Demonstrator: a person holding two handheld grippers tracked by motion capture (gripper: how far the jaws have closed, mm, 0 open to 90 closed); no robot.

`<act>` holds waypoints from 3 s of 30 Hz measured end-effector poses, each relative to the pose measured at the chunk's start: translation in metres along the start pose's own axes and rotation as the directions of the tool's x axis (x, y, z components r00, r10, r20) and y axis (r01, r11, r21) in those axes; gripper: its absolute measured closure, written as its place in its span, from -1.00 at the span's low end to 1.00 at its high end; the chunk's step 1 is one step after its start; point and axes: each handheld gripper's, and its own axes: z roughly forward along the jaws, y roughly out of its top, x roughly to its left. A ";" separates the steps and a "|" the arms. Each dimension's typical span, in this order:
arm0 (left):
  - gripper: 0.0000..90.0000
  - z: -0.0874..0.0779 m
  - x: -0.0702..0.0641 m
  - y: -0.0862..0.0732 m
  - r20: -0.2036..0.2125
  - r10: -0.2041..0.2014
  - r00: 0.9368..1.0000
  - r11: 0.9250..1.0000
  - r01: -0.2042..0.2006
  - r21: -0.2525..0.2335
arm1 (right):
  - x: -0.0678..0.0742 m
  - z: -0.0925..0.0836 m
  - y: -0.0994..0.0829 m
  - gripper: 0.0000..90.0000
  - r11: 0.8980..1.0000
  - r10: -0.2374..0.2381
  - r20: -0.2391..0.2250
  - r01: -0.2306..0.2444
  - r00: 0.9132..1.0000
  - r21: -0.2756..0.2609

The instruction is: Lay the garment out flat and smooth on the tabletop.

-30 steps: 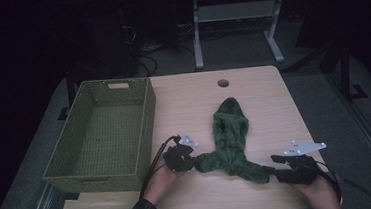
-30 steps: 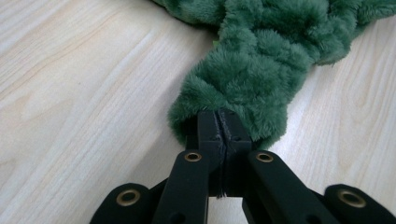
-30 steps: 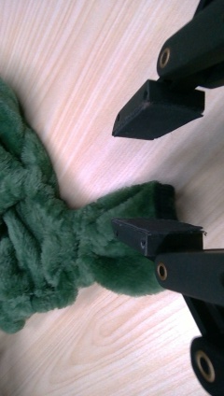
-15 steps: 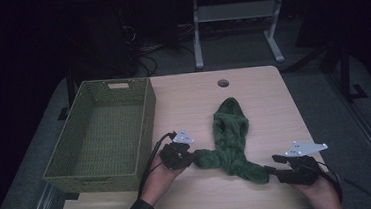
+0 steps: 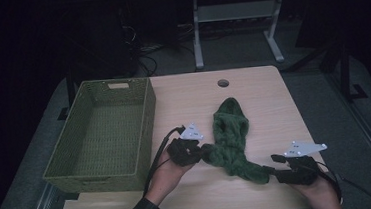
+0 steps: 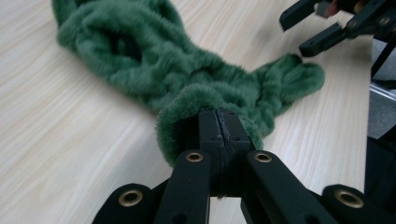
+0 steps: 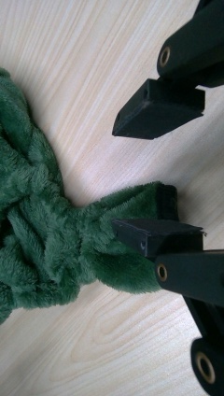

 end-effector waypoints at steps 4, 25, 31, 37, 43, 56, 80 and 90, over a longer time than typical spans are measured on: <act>0.98 0.007 -0.002 0.011 0.021 0.007 1.000 1.000 -0.006 -0.017 | -0.001 0.000 0.000 0.06 1.000 0.002 0.000 -0.002 1.000 -0.004; 0.85 0.052 0.013 0.048 0.001 0.016 1.000 1.000 -0.016 -0.015 | 0.001 -0.002 0.000 0.07 1.000 -0.020 -0.015 0.020 1.000 -0.014; 0.51 0.032 0.012 0.025 -0.021 0.005 1.000 1.000 -0.005 0.004 | 0.010 -0.011 -0.007 0.06 1.000 -0.018 -0.050 0.016 0.999 -0.026; 0.35 0.021 0.014 0.003 -0.029 -0.025 0.999 0.999 0.026 0.028 | 0.021 -0.013 -0.016 0.06 0.999 -0.038 -0.091 0.036 0.995 -0.025; 0.19 0.012 0.012 -0.017 -0.034 -0.048 0.998 0.998 0.050 0.044 | 0.026 0.001 -0.020 0.34 0.998 -0.047 -0.095 0.051 0.994 0.035; 0.10 0.004 0.013 -0.039 -0.046 -0.066 0.997 0.996 0.068 0.062 | 0.021 -0.004 0.008 0.77 0.997 -0.068 -0.135 0.063 0.989 -0.038; 0.10 0.008 0.011 -0.040 -0.026 -0.056 0.998 0.995 0.058 0.075 | 0.007 0.076 0.096 0.69 0.991 -0.133 -0.074 0.131 0.988 -0.029; 0.10 0.008 0.012 -0.041 -0.027 -0.053 0.998 0.995 0.055 0.081 | 0.006 0.074 0.116 0.46 0.988 -0.134 -0.079 0.127 0.988 -0.092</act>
